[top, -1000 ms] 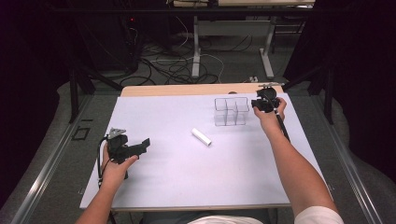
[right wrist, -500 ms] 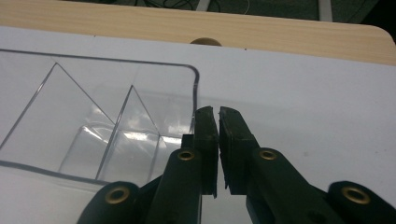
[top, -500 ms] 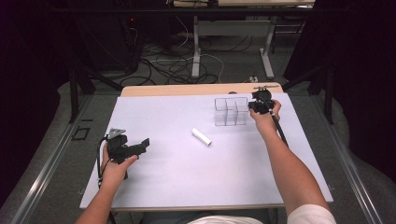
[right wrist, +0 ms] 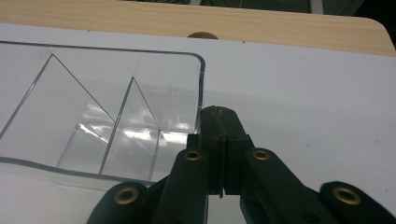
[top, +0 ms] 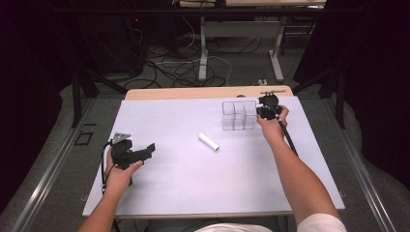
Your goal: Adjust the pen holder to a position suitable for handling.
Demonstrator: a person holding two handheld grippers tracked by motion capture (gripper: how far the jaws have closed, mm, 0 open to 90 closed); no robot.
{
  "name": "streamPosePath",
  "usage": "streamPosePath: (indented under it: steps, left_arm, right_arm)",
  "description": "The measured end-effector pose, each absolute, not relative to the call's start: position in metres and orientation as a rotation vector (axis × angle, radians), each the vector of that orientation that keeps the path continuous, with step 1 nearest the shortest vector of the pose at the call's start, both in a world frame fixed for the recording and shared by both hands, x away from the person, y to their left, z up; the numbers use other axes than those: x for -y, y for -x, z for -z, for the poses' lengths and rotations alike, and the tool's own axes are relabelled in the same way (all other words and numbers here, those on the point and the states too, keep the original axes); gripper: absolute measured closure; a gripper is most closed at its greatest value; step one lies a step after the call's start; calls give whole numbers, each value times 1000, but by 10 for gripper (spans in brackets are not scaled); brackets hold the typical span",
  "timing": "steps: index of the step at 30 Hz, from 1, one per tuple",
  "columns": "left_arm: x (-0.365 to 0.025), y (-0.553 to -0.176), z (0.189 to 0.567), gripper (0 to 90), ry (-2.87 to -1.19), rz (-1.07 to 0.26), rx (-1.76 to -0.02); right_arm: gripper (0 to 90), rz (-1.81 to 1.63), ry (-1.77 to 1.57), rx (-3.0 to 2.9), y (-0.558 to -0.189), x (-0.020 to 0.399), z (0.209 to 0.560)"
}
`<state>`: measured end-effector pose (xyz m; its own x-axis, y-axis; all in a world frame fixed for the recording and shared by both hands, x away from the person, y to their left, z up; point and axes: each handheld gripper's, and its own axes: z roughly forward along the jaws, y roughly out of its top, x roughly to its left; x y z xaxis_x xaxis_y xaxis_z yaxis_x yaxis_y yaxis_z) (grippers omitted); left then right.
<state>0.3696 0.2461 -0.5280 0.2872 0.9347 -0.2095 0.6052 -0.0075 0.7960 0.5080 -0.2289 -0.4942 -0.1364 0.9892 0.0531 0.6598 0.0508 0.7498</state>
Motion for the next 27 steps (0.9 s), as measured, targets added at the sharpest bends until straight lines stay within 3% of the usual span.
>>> streamPosePath:
  steps: [27]
  left_arm:
    - [-248, -370, 527, 20, -1712, -483, -1416]
  right_arm:
    - [900, -979, -1611, -1895, -500, 163, 498]
